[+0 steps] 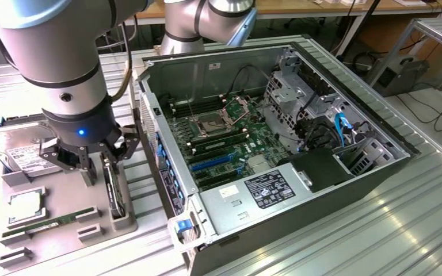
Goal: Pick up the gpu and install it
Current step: 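Pick up the gpu and move the gpu toward the slot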
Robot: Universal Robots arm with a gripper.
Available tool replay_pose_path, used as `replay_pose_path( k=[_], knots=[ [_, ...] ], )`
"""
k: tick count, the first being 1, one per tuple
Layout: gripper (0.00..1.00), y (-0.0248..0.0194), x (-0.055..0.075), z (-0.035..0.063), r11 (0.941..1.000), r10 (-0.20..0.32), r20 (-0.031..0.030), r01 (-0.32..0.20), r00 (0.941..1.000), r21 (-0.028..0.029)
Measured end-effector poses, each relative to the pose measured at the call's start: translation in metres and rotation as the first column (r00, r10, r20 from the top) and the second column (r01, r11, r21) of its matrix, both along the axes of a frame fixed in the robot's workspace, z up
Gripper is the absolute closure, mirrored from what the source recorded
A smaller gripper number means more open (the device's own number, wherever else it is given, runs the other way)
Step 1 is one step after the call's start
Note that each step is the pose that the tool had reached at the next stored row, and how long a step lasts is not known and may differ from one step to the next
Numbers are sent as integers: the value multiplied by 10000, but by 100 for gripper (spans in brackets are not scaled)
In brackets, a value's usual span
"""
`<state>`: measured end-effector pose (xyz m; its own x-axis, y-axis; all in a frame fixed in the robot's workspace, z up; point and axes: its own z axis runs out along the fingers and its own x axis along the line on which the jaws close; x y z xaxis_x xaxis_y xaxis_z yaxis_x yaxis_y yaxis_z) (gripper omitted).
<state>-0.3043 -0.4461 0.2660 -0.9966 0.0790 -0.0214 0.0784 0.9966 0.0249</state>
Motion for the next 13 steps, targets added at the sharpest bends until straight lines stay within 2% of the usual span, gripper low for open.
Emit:
replay_pose_path(
  k=[7, 13],
  knots=[
    [58, 0, 0, -127, 10000, 0, 20, 0, 10000, 0],
    [58, 2, 0, -183, 10000, 0, 99, 0, 10000, 11]
  ],
)
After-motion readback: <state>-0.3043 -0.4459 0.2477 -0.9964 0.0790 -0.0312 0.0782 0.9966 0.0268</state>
